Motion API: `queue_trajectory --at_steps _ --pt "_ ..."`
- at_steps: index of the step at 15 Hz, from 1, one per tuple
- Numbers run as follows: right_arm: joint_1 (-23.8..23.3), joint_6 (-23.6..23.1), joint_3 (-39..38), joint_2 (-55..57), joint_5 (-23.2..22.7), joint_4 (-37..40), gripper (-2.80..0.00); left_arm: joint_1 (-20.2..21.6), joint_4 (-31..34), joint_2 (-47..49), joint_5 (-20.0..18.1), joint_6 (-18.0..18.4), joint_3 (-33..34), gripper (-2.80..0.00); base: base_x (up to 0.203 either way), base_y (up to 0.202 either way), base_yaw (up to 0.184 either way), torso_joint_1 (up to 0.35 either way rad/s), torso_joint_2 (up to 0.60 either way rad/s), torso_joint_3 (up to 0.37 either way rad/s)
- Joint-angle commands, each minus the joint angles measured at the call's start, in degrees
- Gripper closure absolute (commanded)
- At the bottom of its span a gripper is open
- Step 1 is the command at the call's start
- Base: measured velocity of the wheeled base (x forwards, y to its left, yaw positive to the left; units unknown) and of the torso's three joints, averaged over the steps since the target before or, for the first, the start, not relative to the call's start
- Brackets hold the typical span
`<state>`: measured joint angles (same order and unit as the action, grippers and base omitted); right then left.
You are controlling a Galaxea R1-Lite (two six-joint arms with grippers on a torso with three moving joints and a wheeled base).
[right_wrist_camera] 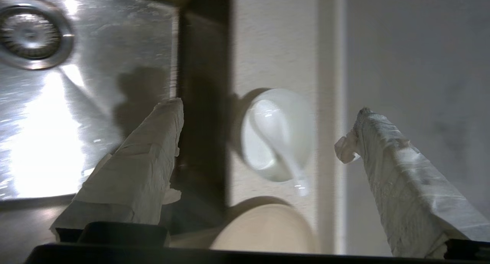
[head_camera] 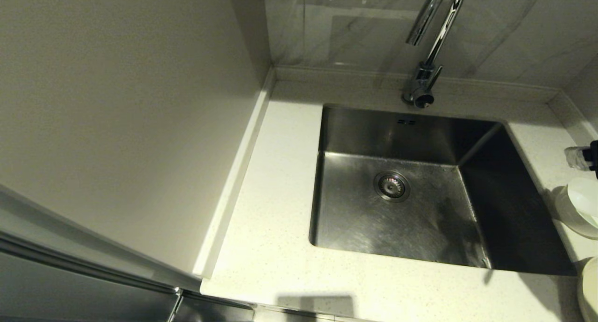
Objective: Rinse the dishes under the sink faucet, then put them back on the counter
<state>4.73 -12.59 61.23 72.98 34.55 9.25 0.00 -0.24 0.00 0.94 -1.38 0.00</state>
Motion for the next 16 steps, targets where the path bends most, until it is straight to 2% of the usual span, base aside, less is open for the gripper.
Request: queue_trajectory --at_steps 1,5,12,13,16 --pt "0.0 2.1 -1.3 -0.7 -2.2 0.0 -2.80 0.0 0.0 -0.2 0.0 0.0 0.0 0.00 0.000 0.000 0.000 0.000 0.00 0.000" --pt "0.0 5.0 -2.5 0.1 -6.8 0.1 -2.80 0.0 0.0 -0.2 0.0 0.0 0.0 0.00 0.000 0.000 0.000 0.000 0.00 0.000" --pt "0.0 6.3 -1.3 3.8 -7.7 0.0 -2.80 0.0 0.0 -0.2 0.0 0.0 0.0 0.00 0.000 0.000 0.000 0.000 0.00 0.000" --pt "0.0 6.6 -0.7 4.2 -7.7 0.0 0.00 0.0 0.0 -0.2 0.0 0.0 0.0 0.00 0.000 0.000 0.000 0.000 0.00 0.000" --pt "0.0 7.3 -0.4 4.1 -7.7 0.1 0.00 0.0 0.0 -0.2 0.0 0.0 0.0 0.00 0.000 0.000 0.000 0.000 0.00 0.000"
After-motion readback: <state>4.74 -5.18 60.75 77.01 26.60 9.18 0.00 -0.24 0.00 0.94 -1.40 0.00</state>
